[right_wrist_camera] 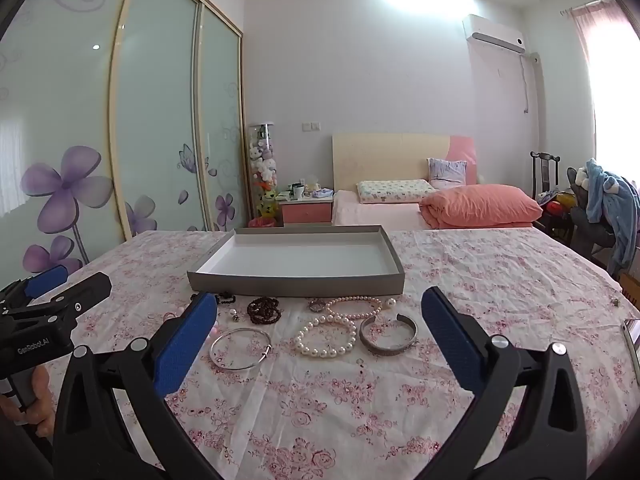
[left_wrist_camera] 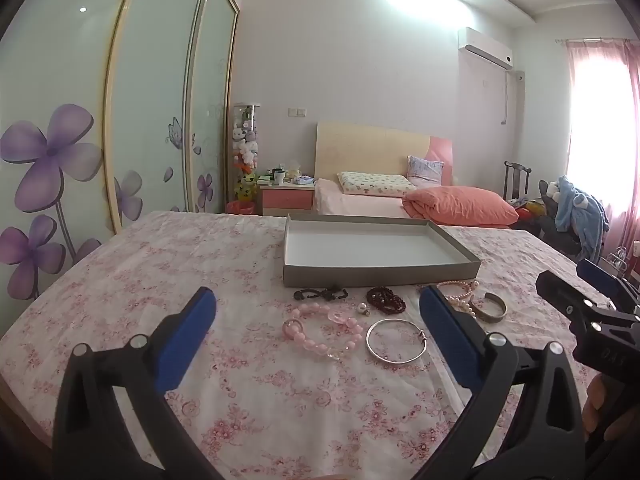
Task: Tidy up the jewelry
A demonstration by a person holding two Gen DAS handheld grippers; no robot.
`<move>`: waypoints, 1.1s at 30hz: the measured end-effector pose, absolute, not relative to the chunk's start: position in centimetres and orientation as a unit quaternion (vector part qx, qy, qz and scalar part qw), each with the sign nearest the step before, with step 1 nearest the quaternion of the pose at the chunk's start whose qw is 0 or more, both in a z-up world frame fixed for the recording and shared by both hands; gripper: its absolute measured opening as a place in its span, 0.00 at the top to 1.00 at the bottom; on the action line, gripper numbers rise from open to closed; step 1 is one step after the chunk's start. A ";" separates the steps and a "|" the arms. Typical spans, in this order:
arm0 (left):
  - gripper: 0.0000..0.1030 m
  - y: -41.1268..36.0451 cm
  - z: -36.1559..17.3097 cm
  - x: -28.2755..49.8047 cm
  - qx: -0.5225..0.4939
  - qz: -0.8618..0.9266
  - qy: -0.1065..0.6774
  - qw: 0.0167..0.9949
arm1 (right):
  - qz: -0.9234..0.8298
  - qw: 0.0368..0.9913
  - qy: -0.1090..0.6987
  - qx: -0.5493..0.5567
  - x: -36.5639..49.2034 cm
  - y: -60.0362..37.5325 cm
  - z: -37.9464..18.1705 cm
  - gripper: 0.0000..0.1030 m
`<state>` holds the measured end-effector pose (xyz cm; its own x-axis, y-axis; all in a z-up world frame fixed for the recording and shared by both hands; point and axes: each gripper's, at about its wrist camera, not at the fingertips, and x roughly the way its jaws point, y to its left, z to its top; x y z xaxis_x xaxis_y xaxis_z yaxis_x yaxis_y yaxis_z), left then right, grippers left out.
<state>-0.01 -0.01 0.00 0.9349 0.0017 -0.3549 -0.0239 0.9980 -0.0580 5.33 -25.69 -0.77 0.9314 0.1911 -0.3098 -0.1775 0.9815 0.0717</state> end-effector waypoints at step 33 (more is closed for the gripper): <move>0.04 0.2 -0.9 0.2 -0.034 0.007 0.186 0.982 | 0.094 0.982 0.163 0.024 5.4 -25.7 -0.9 0.02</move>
